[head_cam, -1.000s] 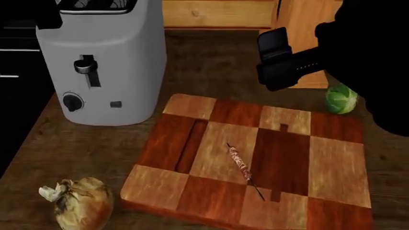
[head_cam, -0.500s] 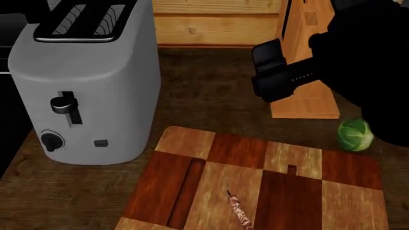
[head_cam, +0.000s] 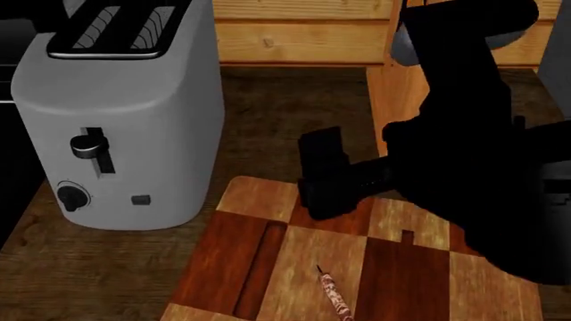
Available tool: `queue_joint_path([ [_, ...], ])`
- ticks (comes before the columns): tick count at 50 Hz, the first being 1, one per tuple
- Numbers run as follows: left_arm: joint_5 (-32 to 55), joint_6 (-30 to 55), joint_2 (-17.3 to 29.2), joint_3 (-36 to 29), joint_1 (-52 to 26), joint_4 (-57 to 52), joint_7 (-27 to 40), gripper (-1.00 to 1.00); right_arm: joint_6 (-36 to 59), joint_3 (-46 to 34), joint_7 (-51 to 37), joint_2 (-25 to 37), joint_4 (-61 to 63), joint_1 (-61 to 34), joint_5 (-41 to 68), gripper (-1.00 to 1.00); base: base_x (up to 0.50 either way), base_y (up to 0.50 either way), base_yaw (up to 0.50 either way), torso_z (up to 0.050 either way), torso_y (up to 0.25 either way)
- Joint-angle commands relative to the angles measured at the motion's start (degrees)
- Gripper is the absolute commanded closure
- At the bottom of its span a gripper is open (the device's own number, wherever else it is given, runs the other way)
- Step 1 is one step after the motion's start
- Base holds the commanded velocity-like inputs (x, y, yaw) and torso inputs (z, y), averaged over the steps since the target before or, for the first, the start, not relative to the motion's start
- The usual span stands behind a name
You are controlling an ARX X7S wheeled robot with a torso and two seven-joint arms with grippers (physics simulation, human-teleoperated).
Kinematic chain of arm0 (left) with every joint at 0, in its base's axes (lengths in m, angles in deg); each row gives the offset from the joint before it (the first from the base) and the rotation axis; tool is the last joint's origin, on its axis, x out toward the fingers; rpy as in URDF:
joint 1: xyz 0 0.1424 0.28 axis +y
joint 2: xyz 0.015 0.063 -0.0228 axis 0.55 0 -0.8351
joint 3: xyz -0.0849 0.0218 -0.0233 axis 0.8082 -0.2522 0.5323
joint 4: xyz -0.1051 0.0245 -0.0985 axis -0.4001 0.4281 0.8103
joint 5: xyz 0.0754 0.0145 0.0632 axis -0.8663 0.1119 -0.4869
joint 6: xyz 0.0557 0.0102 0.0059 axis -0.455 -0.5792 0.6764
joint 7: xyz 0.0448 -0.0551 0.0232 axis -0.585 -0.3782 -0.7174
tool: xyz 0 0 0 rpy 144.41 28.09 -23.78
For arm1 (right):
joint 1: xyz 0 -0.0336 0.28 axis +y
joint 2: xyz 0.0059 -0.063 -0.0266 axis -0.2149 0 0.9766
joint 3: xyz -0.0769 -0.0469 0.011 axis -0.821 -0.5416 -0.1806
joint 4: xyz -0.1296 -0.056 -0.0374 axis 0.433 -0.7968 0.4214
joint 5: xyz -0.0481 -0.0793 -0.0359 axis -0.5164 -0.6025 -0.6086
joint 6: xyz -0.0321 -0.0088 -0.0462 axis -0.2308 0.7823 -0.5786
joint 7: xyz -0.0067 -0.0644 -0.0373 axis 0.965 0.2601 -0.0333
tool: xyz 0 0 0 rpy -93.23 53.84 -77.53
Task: Clear the non-vegetable object off the cutting board and place the vegetables onto it.
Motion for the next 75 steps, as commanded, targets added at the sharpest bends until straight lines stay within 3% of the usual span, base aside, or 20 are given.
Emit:
queue_joint_path([
  [1, 0.23, -0.31, 0.37, 0.17, -0.02, 0.01, 0.10, -1.00, -3.63, -5.12, -13.04, 2.31, 0.63, 3.74, 21.11, -1.00, 0.00, 0.00, 0.00, 0.000, 0.000],
  [19, 0.57, -0.65, 0.22, 0.00, -1.84, 1.16, 0.22, -1.00, -5.31, -19.66, -19.61, 6.79, -1.58, -0.70, 35.03, -1.00, 0.00, 0.00, 0.00, 0.000, 0.000],
  [29, 0.77, -0.76, 0.38, -0.02, -1.93, 1.15, 0.35, -1.00, -4.64, -23.49, -19.35, 7.42, -2.77, -1.21, 37.78, -1.00, 0.00, 0.00, 0.00, 0.000, 0.000],
  [75, 1.48, -2.34, 0.73, -0.85, -0.39, 1.66, 0.36, -1.00, 0.56, -21.13, -8.95, 6.48, -6.27, 5.69, 24.66, -1.00, 0.00, 0.00, 0.00, 0.000, 0.000],
])
